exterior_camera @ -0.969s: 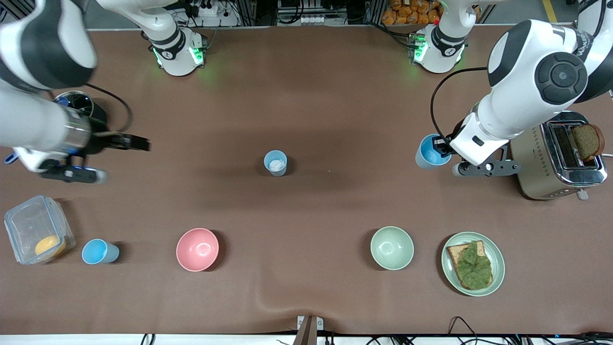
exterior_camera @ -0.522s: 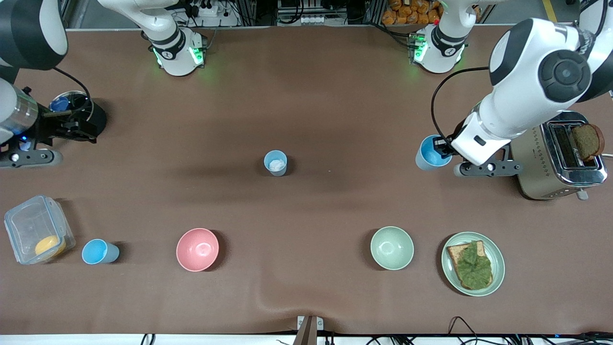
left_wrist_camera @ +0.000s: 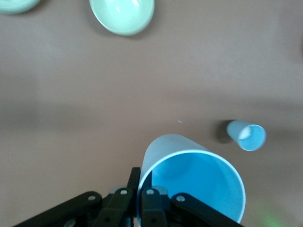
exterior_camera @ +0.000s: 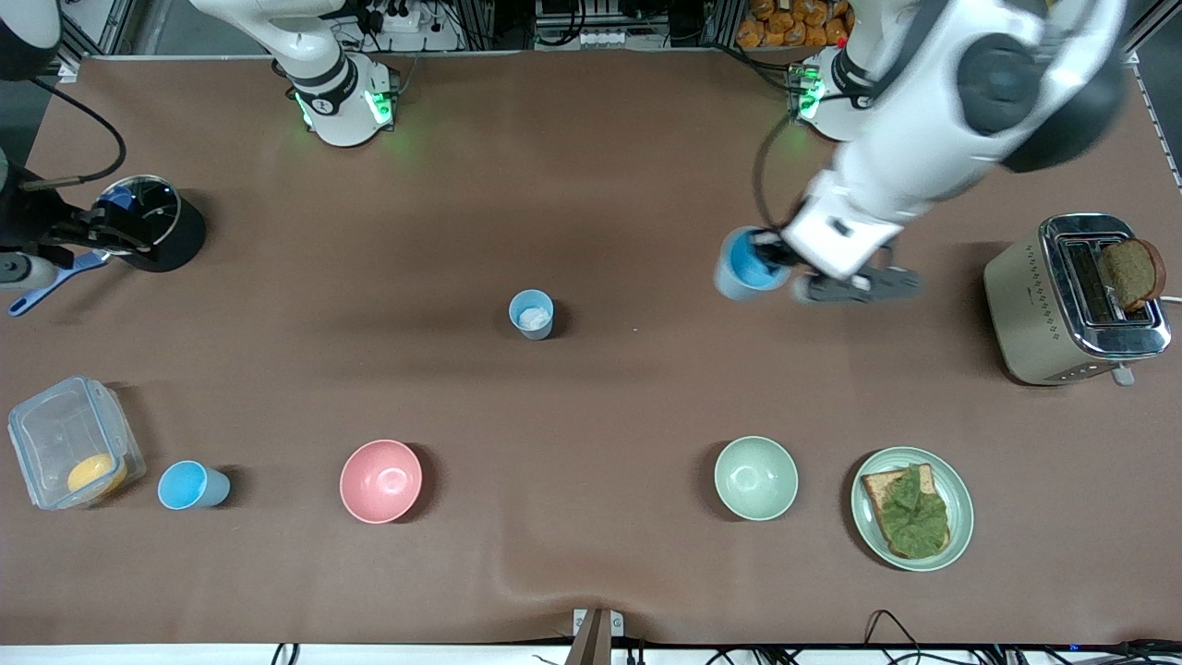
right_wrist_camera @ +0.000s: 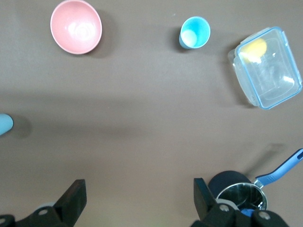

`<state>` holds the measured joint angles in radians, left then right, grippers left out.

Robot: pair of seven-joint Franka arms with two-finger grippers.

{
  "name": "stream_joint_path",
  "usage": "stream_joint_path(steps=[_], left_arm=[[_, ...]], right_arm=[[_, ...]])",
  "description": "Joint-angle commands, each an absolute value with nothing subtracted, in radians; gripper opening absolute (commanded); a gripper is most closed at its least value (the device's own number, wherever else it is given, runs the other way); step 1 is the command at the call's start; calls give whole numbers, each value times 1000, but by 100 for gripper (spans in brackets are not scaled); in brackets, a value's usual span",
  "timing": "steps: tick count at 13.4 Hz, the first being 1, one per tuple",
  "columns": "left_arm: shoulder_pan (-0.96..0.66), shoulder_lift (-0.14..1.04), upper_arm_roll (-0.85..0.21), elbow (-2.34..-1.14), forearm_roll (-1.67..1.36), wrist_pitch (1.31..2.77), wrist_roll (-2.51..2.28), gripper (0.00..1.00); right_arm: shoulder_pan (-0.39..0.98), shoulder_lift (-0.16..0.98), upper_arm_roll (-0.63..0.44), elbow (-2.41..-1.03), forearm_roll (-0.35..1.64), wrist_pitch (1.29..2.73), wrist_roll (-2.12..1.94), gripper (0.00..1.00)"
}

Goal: Stack blue cups with both arms
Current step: 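Carry the held blue cup with the left gripper over the placed cup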

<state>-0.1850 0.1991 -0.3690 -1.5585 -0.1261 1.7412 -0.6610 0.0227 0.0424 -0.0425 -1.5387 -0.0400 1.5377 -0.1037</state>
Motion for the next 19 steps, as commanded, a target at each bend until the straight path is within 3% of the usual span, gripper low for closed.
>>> stream_joint_path(steps=[1, 6, 10, 15, 19], left_arm=[[-322, 320, -362, -1436, -132, 1776, -880, 0], [-471, 455, -353, -1407, -92, 1989, -1135, 0], [-563, 557, -342, -1399, -52, 2075, -1212, 0], [-797, 693, -146, -1364, -17, 2184, -1328, 0], [-810, 712, -132, -1365, -14, 2203, -1330, 0]], right_arm=[[6, 2, -67, -1578, -5, 1578, -109, 100], [5, 2, -89, -1580, 35, 1574, -126, 100], [8, 3, -83, -1577, 23, 1568, -127, 100], [21, 5, -80, -1575, 17, 1559, -158, 100], [21, 6, -54, -1575, -6, 1559, -149, 100]])
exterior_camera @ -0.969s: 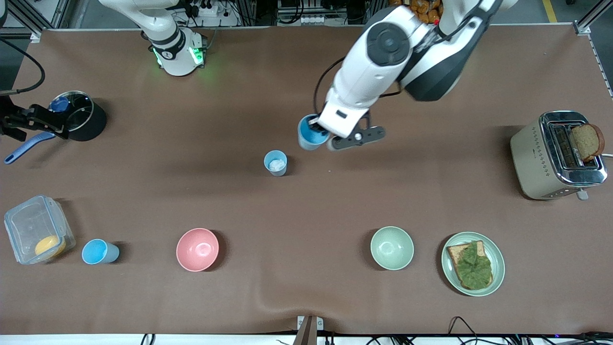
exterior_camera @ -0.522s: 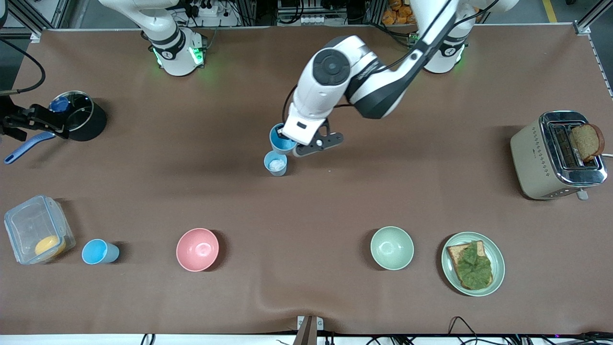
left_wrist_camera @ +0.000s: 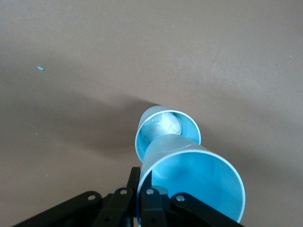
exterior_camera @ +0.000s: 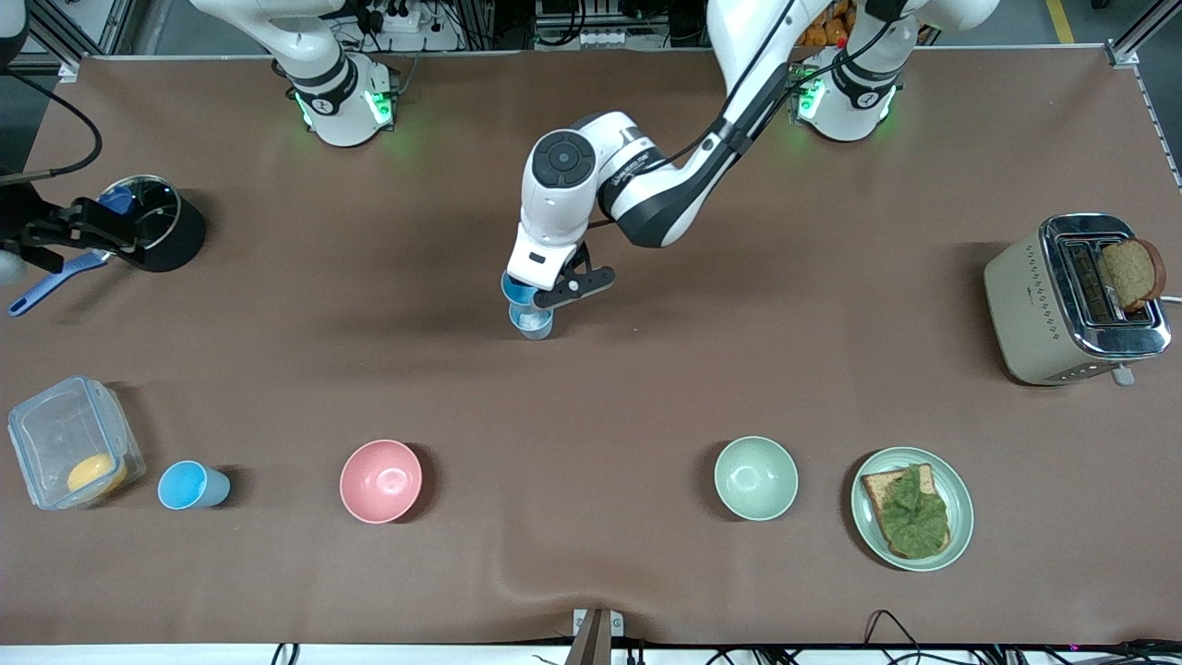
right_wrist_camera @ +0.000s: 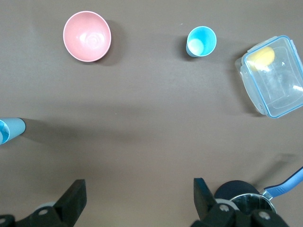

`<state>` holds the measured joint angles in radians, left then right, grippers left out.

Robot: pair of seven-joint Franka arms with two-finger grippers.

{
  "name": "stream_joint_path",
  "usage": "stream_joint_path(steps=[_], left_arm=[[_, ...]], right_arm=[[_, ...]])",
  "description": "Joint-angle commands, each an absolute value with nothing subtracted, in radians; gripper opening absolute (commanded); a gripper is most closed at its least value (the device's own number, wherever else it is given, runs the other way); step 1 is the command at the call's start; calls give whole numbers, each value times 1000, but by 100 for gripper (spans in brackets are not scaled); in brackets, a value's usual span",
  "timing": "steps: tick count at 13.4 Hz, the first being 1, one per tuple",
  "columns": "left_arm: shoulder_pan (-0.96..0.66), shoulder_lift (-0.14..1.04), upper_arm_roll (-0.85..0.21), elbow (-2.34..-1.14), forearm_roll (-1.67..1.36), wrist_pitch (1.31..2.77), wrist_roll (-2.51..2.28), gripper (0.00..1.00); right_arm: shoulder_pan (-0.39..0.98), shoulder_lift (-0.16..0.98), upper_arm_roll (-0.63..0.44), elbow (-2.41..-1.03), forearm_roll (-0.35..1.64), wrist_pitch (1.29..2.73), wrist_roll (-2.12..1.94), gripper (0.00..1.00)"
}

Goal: Stack blue cups with both arms
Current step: 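Lower the cup into the placed cup and open the left gripper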

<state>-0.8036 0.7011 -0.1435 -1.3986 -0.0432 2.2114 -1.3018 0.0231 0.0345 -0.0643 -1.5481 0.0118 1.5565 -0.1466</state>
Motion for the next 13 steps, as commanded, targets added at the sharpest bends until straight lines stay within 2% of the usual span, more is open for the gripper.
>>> stream_joint_path(steps=[1, 6, 7, 8, 9, 13], left_arm=[[-810, 712, -132, -1365, -15, 2203, -1330, 0], [-807, 727, -130, -1367, -11, 2204, -1328, 0], [-807, 732, -130, -1367, -11, 2204, -1328, 16], [-807, 732, -127, -1365, -11, 2204, -1330, 61], [-805, 713, -117, -1367, 3, 2201, -1330, 100], [-746, 521, -51, -1387, 83, 2143, -1316, 100]], right_arm=[[21, 11, -54, -1575, -6, 1562, -149, 100], [40, 12, -55, -1574, -9, 1562, -150, 100], [40, 12, -55, -1574, -11, 1562, -152, 100], [41, 12, -55, -1574, -14, 1562, -150, 100], [41, 12, -55, -1574, -14, 1562, -150, 100], [43, 12, -55, -1574, -14, 1560, -149, 100]])
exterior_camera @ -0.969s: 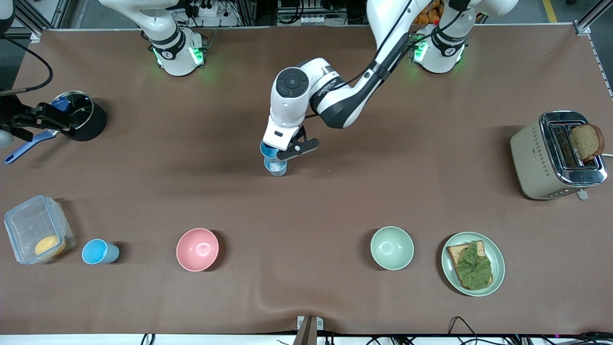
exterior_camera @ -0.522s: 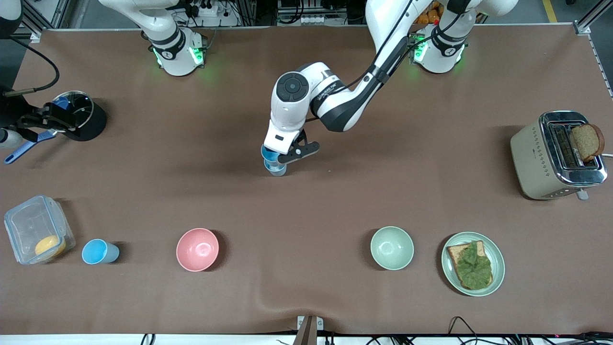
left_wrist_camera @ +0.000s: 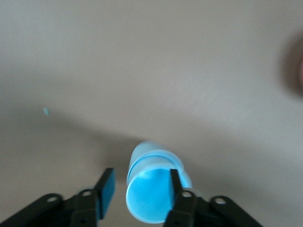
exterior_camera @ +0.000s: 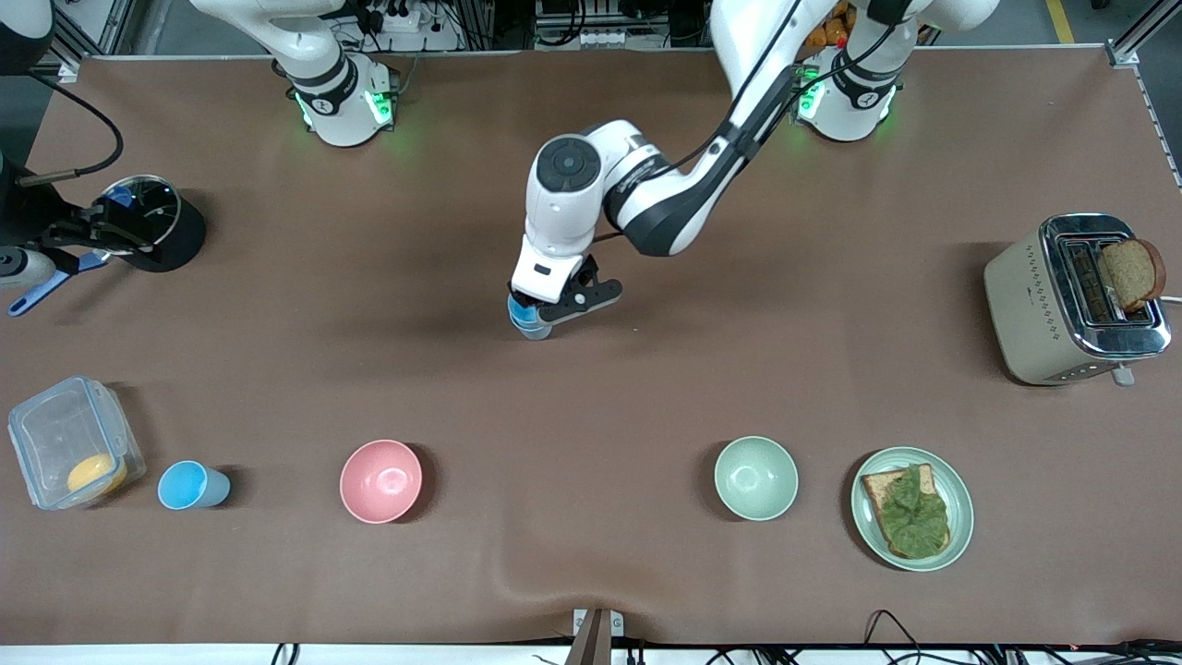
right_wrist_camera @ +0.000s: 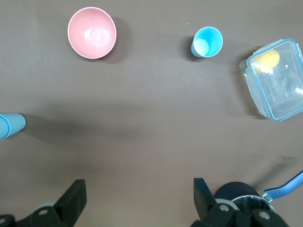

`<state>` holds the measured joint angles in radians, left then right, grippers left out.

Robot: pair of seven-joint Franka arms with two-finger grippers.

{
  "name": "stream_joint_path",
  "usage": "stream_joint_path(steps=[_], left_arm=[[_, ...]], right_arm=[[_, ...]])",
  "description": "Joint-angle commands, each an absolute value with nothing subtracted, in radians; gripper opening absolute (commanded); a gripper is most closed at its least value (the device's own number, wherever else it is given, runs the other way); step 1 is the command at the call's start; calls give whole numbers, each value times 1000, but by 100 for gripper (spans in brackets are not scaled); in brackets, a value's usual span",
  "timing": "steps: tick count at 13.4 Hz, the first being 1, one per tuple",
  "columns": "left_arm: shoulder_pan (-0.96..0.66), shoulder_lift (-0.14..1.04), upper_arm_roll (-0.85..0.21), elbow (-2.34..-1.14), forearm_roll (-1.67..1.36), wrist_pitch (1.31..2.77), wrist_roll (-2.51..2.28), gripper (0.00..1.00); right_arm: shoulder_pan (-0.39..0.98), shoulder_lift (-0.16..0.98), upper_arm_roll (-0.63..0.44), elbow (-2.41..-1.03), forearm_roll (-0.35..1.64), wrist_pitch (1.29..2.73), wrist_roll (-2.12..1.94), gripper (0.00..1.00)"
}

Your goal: Stack blue cups with both arms

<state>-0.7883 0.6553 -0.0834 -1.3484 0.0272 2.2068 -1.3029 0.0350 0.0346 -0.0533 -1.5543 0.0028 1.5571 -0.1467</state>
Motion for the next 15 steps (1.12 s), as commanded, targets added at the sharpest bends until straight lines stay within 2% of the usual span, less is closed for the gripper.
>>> stream_joint_path(steps=[1, 4, 7, 10, 13, 15], left_arm=[[-712, 468, -32, -1388, 156, 2108, -1292, 100], [-547, 321, -44, -1390, 171, 1961, -1034, 100], [-372, 195, -44, -1388, 147, 1775, -537, 100], [-243, 141, -44, -1388, 133, 1637, -292, 100], [-161, 124, -43, -1402, 33, 1579, -259, 100], [-153, 81, -38, -1486, 26, 1623, -247, 100]], right_arm=[[43, 14, -55, -1574, -14, 1559, -149, 100], [43, 14, -57, -1575, -14, 1557, -149, 100], [41, 14, -55, -1575, -14, 1555, -149, 100], [41, 14, -55, -1575, -14, 1552, -149, 100], [41, 14, -55, -1575, -14, 1552, -149, 100], [43, 14, -55, -1575, -14, 1551, -150, 100]])
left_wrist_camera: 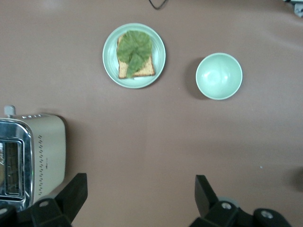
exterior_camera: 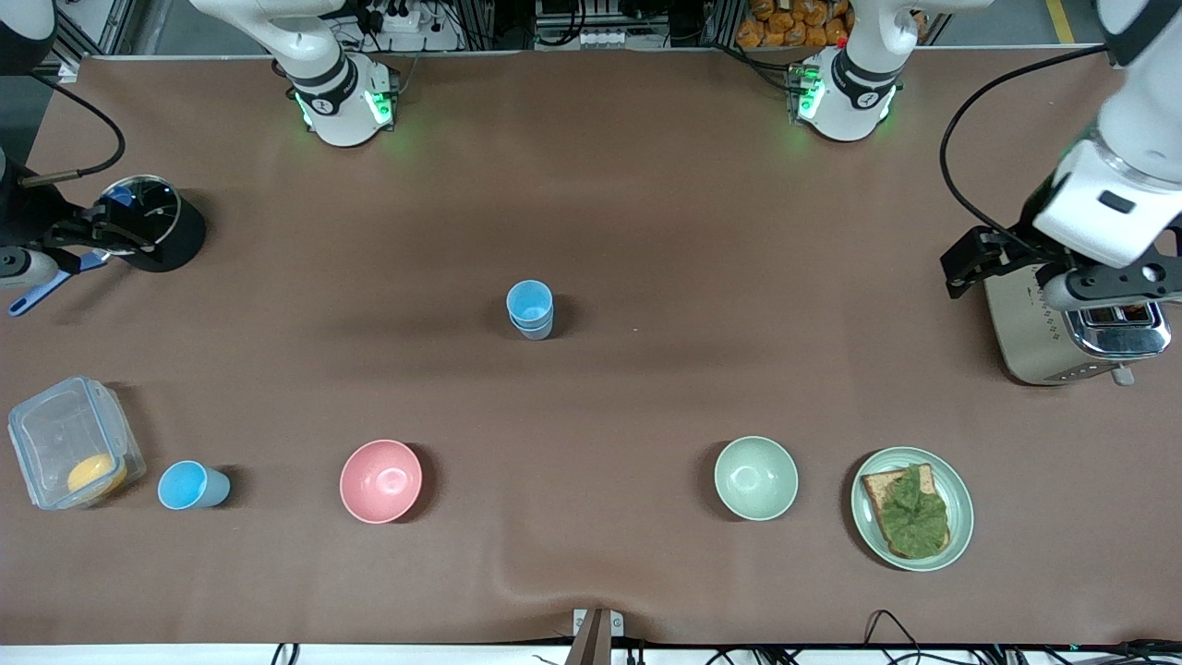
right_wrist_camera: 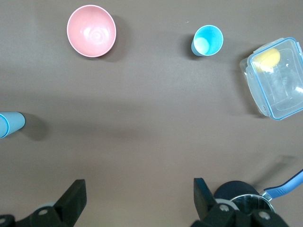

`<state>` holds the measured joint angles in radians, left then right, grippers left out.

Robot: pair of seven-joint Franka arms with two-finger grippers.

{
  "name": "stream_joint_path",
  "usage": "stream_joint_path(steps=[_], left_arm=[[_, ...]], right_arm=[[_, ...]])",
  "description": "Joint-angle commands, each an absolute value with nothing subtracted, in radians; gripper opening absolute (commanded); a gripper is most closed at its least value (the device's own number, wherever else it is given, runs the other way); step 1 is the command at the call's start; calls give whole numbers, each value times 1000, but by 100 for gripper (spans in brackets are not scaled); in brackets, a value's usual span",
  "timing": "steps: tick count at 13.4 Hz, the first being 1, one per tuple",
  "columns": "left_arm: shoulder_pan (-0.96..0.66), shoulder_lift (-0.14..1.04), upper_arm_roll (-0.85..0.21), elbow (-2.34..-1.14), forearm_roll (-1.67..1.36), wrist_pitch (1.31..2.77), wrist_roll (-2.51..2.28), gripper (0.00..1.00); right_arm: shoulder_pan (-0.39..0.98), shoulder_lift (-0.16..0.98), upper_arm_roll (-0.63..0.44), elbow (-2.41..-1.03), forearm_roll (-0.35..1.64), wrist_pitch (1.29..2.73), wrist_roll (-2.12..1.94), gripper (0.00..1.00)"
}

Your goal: Stack blue cups with both arms

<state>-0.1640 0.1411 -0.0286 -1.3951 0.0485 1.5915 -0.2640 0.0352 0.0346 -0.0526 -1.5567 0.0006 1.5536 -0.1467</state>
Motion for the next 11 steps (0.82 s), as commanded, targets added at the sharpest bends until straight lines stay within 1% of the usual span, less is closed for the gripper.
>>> stream_joint_path(steps=[1, 4, 11], left_arm=[[-134, 55, -38, -1524, 23, 1644, -218, 100], [-86, 0, -35, -1603, 3, 1672, -95, 100], [-55, -61, -34, -1647, -29, 1617, -71, 100]], right_arm=[[43, 14, -55, -1575, -14, 1551, -152, 100], [41, 14, -57, -1575, -14, 1551, -158, 100], [40, 14, -57, -1577, -14, 1549, -158, 100]])
